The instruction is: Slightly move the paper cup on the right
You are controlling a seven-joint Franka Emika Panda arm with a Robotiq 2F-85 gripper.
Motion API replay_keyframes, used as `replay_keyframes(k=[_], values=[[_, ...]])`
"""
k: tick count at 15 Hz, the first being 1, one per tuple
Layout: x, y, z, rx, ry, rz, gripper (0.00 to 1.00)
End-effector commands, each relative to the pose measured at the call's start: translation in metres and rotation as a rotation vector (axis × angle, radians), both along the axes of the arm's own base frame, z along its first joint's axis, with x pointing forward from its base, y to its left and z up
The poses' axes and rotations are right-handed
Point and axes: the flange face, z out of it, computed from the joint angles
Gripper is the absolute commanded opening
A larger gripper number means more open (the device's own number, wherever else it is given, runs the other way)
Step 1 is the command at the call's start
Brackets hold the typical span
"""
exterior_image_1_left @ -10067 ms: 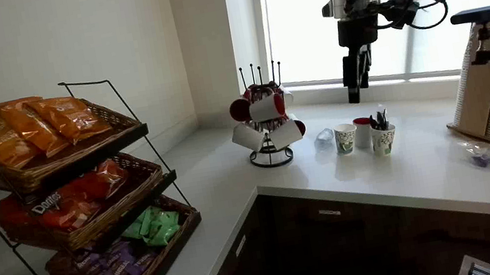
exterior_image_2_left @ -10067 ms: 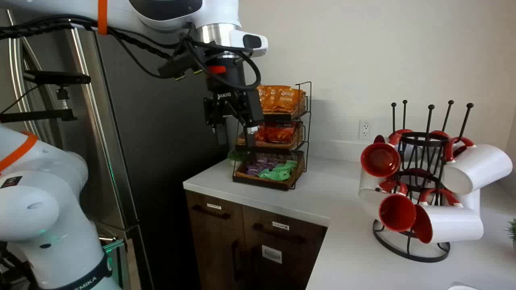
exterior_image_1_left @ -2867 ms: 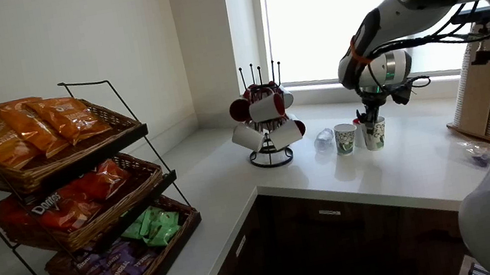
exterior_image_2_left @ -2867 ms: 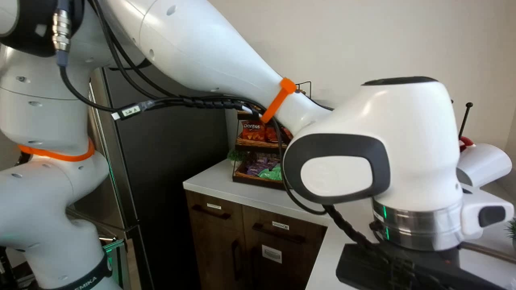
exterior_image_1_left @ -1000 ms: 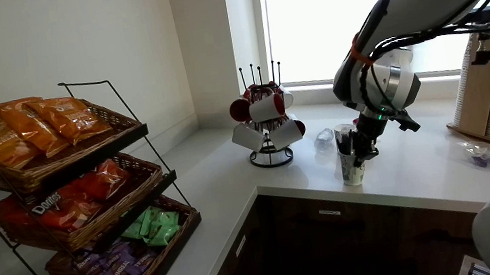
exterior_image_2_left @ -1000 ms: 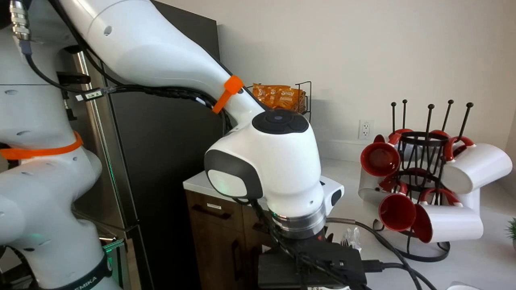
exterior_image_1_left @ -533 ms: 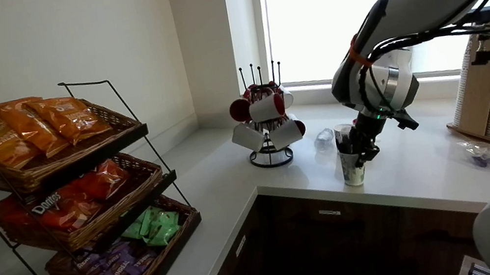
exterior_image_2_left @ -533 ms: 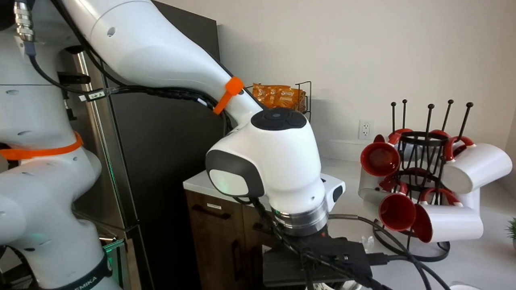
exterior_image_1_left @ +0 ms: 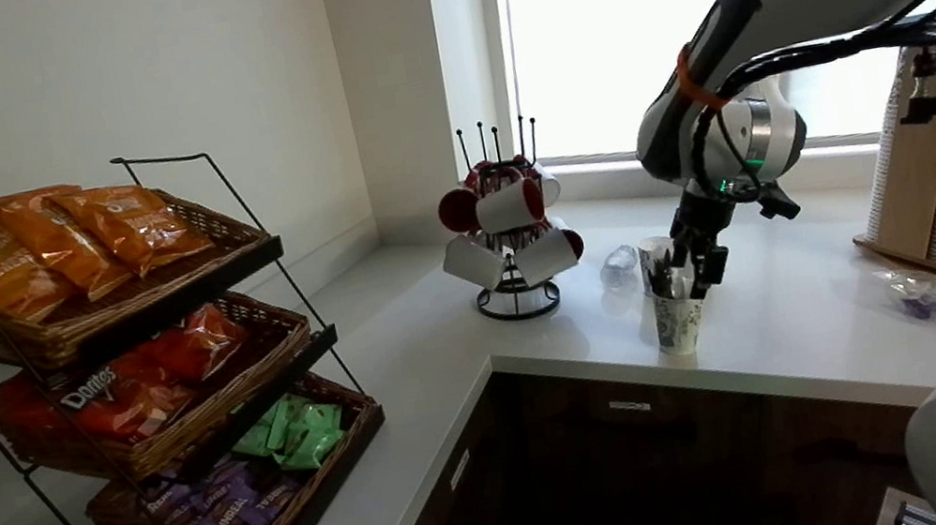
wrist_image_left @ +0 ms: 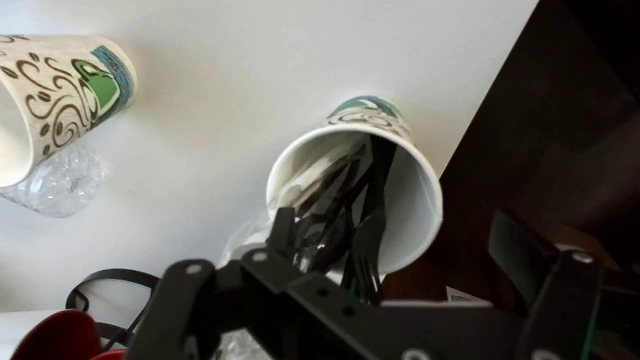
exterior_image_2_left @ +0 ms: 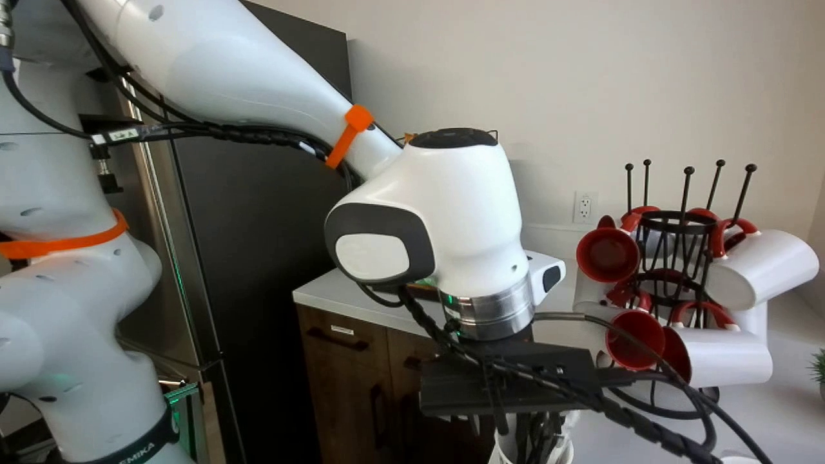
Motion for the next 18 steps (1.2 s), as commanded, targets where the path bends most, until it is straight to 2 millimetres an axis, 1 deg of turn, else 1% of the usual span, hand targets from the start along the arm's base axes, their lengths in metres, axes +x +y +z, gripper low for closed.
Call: replay_keyframes(k=[1,3,4,5,8,11,13,17,18], values=[[-0.004,0.004,0.013,-0.008,0.044,-0.047,1.00],[-0.006,0.003,0.020,0.001,0.109,-0.119,1.00],[-0.009,0.004,0.026,0.021,0.167,-0.176,1.00],[-0.010,0.007,0.033,0.034,0.177,-0.233,1.00],[-0.012,0.019,0.072,0.105,0.216,-0.398,1.00],[-0.005,0.023,0.108,0.130,0.161,-0.566,1.00],[0.000,0.025,0.121,0.127,0.093,-0.668,1.00],[0.004,0.034,0.136,0.113,-0.031,-0.858,1.00],[0.008,0.024,0.133,0.123,0.012,-0.780,1.00]])
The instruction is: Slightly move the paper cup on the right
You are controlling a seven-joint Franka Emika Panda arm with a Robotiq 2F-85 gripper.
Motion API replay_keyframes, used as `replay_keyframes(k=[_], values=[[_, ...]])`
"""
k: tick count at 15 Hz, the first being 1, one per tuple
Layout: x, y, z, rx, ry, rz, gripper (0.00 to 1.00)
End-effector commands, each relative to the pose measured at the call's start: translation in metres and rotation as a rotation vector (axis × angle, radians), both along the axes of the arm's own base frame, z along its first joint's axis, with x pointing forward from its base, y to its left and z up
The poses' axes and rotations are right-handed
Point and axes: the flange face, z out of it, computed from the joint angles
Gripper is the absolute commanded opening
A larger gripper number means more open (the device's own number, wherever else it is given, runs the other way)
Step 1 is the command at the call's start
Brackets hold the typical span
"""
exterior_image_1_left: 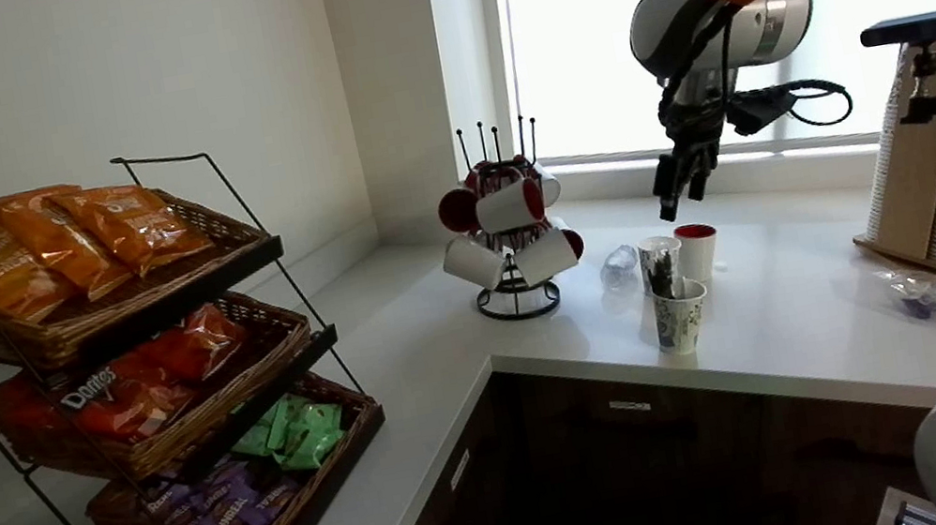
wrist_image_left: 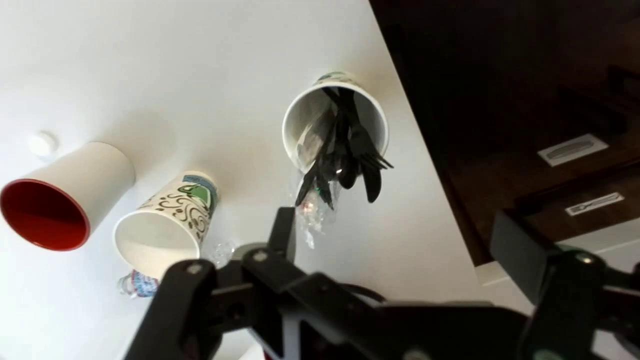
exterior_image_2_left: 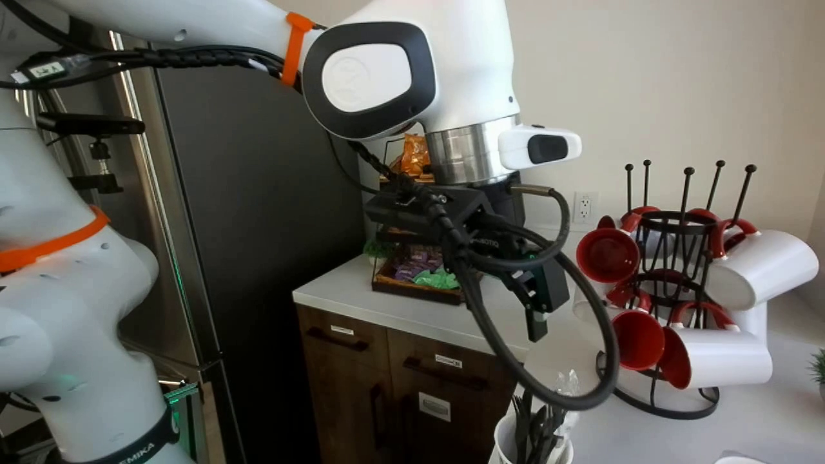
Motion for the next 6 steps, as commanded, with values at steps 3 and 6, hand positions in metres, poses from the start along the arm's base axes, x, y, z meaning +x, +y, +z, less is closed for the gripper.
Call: replay_keyframes(k=[3,6], values=[[0.0016,0.0004,0.0014,-0.001,-0.005,-0.004,1.00],[0.0009,-0.0007,0.0007,0.000,-0.004,-0.004,1.00]])
